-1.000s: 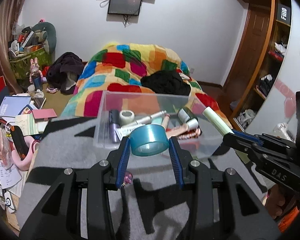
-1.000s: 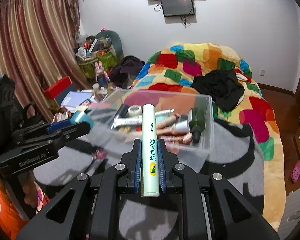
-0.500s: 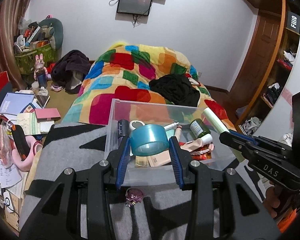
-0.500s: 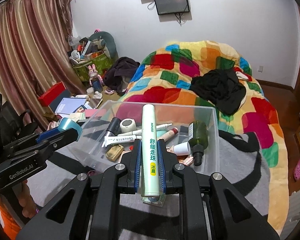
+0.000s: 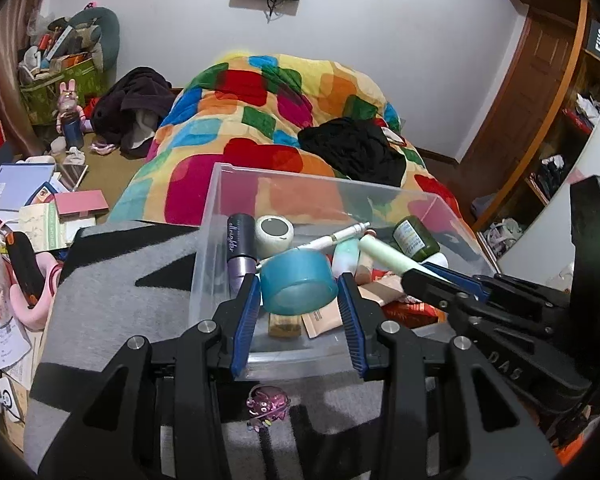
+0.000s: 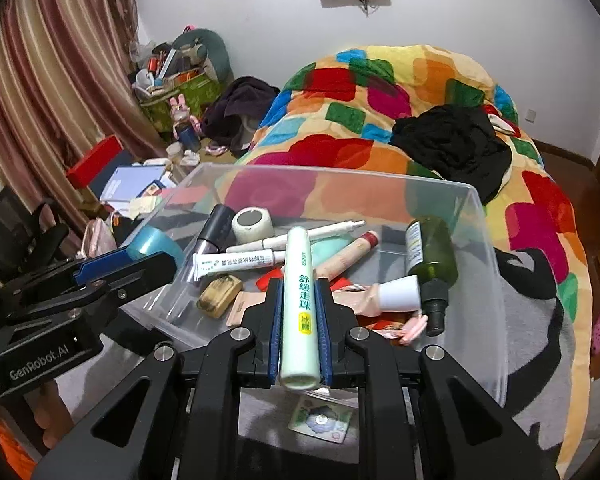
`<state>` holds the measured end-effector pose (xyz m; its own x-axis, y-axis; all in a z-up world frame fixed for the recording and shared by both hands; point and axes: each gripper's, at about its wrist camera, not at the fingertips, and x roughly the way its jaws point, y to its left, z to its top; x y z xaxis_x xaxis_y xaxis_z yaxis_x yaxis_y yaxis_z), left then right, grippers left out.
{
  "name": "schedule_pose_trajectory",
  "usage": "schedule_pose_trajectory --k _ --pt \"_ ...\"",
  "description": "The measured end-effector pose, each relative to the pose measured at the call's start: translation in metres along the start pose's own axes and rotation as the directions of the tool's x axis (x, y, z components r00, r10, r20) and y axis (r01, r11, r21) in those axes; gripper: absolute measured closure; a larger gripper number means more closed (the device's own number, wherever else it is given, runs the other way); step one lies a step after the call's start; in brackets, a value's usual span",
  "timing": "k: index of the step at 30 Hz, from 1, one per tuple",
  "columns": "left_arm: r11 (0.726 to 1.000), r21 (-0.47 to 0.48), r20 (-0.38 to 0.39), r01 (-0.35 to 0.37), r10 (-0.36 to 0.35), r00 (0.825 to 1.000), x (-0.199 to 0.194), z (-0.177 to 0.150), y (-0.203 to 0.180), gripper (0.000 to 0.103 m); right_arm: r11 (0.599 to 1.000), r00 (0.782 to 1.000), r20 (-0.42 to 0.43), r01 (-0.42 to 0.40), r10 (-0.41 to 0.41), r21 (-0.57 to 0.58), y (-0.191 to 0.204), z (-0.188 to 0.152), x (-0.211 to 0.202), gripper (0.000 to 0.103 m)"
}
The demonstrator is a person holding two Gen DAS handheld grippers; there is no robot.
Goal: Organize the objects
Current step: 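Carry the roll-on tube and tape roll into the clear box and open both grippers, then grasp the green square item with the right gripper while the left grasps the purple keychain figure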
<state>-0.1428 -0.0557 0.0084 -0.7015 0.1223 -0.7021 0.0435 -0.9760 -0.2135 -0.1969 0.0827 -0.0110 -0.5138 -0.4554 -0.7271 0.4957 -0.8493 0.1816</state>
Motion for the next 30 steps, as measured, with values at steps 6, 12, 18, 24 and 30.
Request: schedule_pose_trajectory --k 6,12,18,24,30 --pt "1.0 0.029 0.003 0.003 -0.003 1.0 -0.004 -0.002 -0.008 0.063 0.997 0.999 0.011 0.047 -0.047 -0.058 0.011 -0.002 -0.006 0.088" --pt "0.999 0.052 0.039 -0.01 0.008 0.999 -0.02 -0.003 -0.014 0.054 0.995 0.998 0.04 0.057 -0.054 -0.079 0.013 -0.002 -0.024 0.079" --pt "0.997 0.074 0.088 -0.026 0.02 0.996 -0.044 -0.006 -0.016 0.047 0.992 0.994 0.088 0.077 -0.069 -0.097 0.017 -0.007 -0.047 0.061" --pt "0.994 0.09 0.101 -0.058 0.049 0.994 -0.058 -0.018 -0.01 0.033 0.992 0.99 0.121 0.086 -0.074 -0.094 0.013 -0.017 -0.068 0.048" --pt "0.994 0.089 0.045 -0.069 0.066 0.997 -0.052 -0.035 -0.001 0.033 0.992 0.989 0.121 0.095 -0.085 -0.081 0.007 -0.029 -0.079 0.041"
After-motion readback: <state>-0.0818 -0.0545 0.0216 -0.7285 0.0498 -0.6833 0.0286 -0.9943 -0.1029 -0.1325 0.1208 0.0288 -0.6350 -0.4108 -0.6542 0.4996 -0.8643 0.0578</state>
